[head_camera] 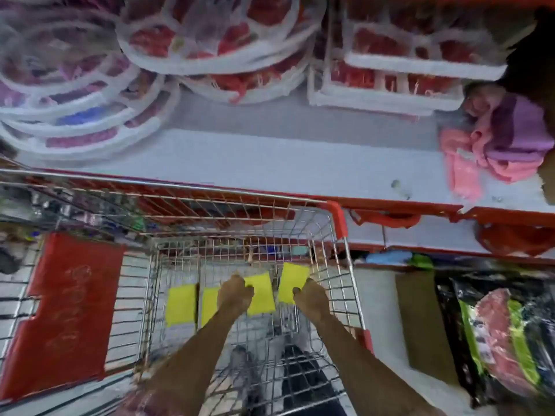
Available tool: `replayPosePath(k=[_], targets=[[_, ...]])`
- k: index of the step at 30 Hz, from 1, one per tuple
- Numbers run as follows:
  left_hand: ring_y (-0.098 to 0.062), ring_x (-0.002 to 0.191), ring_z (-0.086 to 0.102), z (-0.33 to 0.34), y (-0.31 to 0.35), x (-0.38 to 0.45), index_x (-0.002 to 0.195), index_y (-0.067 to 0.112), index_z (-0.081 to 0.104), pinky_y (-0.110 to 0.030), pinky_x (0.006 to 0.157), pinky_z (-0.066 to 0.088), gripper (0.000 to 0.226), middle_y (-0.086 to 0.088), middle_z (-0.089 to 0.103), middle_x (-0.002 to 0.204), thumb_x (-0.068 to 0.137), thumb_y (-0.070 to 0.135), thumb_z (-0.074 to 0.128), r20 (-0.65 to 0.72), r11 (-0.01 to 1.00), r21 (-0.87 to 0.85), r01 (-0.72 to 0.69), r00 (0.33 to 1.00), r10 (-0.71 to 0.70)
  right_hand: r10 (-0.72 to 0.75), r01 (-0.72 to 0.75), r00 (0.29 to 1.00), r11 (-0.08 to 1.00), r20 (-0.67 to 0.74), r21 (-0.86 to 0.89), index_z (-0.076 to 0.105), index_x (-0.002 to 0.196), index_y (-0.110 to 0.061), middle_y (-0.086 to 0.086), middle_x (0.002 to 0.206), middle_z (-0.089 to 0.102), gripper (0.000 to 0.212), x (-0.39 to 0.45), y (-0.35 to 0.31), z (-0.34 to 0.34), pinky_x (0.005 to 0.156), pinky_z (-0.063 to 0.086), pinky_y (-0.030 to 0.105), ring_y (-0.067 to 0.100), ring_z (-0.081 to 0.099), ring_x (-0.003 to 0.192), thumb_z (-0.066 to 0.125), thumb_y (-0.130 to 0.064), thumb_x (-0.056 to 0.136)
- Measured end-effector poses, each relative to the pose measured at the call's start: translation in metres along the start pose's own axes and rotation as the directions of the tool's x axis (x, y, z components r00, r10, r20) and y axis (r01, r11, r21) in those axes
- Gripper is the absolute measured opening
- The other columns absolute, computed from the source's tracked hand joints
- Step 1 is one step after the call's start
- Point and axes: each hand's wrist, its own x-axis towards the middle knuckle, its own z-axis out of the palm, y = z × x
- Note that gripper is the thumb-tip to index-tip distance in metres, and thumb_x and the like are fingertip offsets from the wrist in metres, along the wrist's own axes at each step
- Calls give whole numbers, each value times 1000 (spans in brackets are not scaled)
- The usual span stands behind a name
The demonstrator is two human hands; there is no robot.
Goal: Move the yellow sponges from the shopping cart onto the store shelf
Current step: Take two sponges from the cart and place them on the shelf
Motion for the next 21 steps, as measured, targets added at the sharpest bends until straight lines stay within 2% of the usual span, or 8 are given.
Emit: replayPosePath(k=[2,4,5,8,11,16,19,21], targets=[[-29,79,60,16,-5,15,109,9,52,-40,82,51,23,-7,61,85,93,24,50,70,993,-59,106,992,-102,57,-59,998,996,24,68,39,131,9,25,130,55,49,14,5,10,87,49,36,36,57,114,50,-18,91],[-35,108,61,28,-4,22,133,3,43,-38,85,50,47,-16,61,123,93,26,52,107,984,-76,159,983,-151,75,-78,997,992,35,101,19,145,7,25,145,40,67,23,10,20,93,49,39,38,53,120,49,-19,91],[-35,114,59,34,-2,25,138,1,38,-39,86,50,54,-18,58,130,93,25,53,109,981,-92,174,981,-164,72,-76,997,991,36,111,9,148,3,24,150,33,73,27,11,26,94,50,40,39,52,121,49,-19,91],[-35,121,55,43,9,30,139,-2,34,-39,88,49,59,-20,55,132,89,18,59,78,956,-196,220,975,-208,60,-58,998,992,-14,113,-3,150,-4,21,152,27,80,29,9,37,88,52,37,40,56,114,49,-19,92],[-36,115,59,51,14,34,134,-2,38,-39,86,51,60,-21,58,129,85,19,65,61,933,-216,287,958,-281,81,-75,996,991,-44,108,-7,150,-10,19,152,24,83,33,8,46,90,53,47,41,57,112,49,-22,91],[-36,118,57,55,13,40,132,-4,43,-40,92,51,65,-22,53,134,83,30,68,91,907,-202,369,929,-358,143,-141,989,989,-40,42,11,149,-3,22,149,25,72,39,4,46,91,49,37,37,54,117,52,-20,93],[-39,125,48,56,7,43,125,-1,54,-44,98,46,64,-23,44,137,79,40,71,67,893,-194,406,914,-400,117,-115,987,993,-111,30,35,140,-2,21,138,43,57,43,6,47,99,46,36,36,48,122,56,-18,90],[-39,125,44,56,1,46,118,0,59,-46,96,46,60,-21,46,134,77,43,71,67,894,-207,397,917,-392,132,-124,984,990,-117,67,49,127,-4,20,122,60,44,46,7,47,91,51,37,34,57,111,59,-18,87]])
